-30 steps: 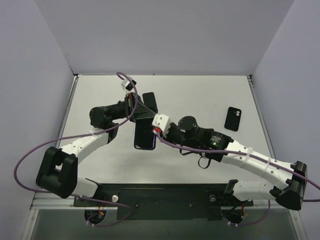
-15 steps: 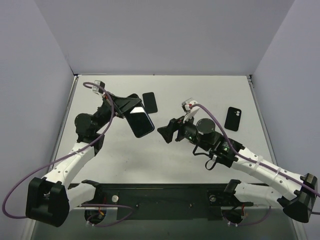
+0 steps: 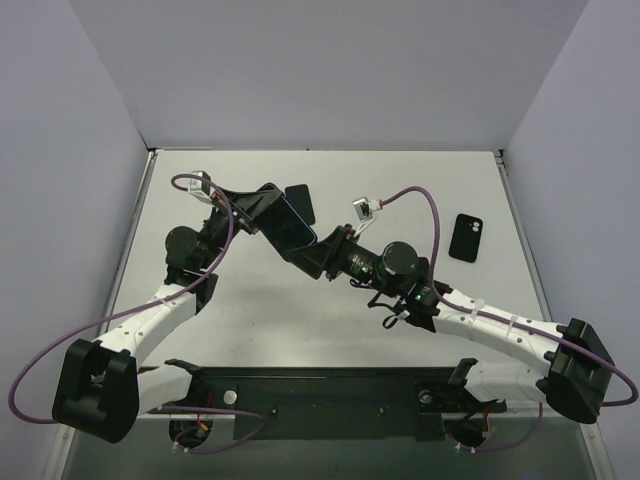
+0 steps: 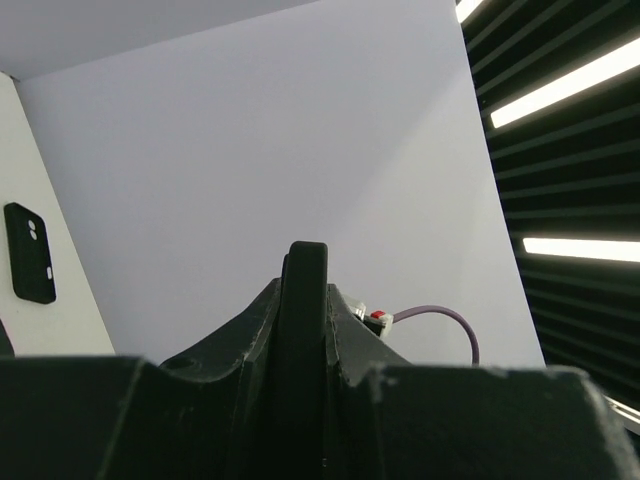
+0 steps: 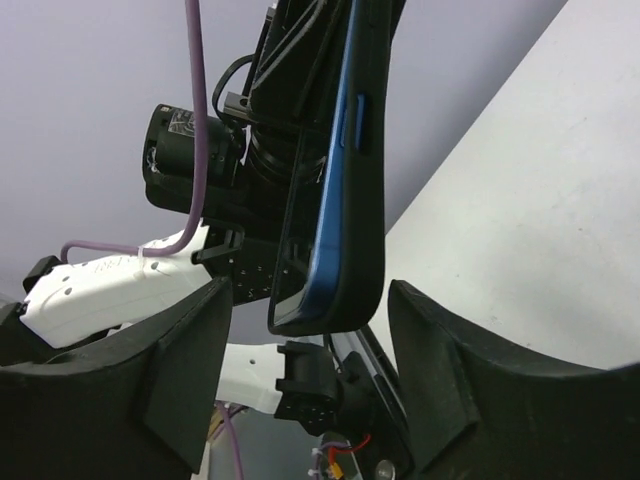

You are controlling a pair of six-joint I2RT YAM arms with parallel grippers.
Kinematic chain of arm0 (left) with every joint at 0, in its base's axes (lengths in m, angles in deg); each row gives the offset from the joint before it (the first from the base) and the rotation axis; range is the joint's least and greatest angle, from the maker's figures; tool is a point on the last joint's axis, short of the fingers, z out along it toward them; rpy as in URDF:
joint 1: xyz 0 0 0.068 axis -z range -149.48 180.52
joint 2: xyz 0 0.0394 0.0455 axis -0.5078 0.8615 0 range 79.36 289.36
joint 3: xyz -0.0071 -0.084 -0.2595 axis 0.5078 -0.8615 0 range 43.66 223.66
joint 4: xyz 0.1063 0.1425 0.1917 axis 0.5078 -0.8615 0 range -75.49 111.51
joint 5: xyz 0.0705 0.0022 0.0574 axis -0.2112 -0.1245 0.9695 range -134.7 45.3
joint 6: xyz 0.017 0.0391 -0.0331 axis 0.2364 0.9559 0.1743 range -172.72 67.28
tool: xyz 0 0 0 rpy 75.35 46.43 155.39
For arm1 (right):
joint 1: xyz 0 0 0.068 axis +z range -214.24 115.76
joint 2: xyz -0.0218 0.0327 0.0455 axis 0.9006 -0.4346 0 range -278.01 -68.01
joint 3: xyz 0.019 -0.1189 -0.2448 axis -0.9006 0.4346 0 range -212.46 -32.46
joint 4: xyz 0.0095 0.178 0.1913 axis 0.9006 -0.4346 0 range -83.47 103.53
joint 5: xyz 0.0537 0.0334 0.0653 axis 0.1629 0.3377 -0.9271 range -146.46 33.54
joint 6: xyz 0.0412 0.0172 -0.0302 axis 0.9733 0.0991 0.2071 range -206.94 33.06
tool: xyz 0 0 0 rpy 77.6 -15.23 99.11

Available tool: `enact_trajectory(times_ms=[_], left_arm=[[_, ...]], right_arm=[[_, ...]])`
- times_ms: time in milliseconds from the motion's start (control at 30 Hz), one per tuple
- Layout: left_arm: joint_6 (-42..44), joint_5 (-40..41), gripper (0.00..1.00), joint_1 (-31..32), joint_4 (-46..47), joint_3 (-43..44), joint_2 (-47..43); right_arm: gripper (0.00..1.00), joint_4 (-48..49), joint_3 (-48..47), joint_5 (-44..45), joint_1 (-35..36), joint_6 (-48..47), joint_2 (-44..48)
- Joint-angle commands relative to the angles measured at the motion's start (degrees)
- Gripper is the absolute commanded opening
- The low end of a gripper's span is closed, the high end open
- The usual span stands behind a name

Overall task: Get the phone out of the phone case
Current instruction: Remove the phone case from the phone.

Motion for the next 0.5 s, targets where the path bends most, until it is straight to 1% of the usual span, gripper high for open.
enact_trajectory(times_ms=[0, 100, 267, 400, 433, 467], left_arm=[[-0.27, 3.84, 0.00, 1.18, 4.04, 1.32, -2.18], [-0.53, 4.11, 0.00, 1.19, 4.04, 1.49, -2.10], [-0.79, 4.55, 0.00, 1.19, 4.13, 2.11, -1.83], [-1.85, 4.20, 0.00, 1.19, 4.65, 2.55, -1.40], [-2.28, 4.11, 0.00, 1.19, 4.74, 2.55, -1.48], [-2.64, 4.11, 0.00, 1.19, 4.74, 2.72, -1.66]], right_arm=[[0.53, 11.27, -2.19, -3.06, 0.43, 3.97, -2.01], [0.47, 12.16, -2.63, -4.65, 0.52, 4.15, -3.24], [0.40, 13.48, -1.75, -5.44, 0.52, 4.59, -3.77], [0.25, 13.40, -1.31, -5.44, 0.43, 3.80, -3.77], [0.19, 13.30, -1.31, -5.96, 0.43, 3.10, -3.68], [0.17, 13.13, -1.57, -6.32, 0.43, 2.75, -3.77]])
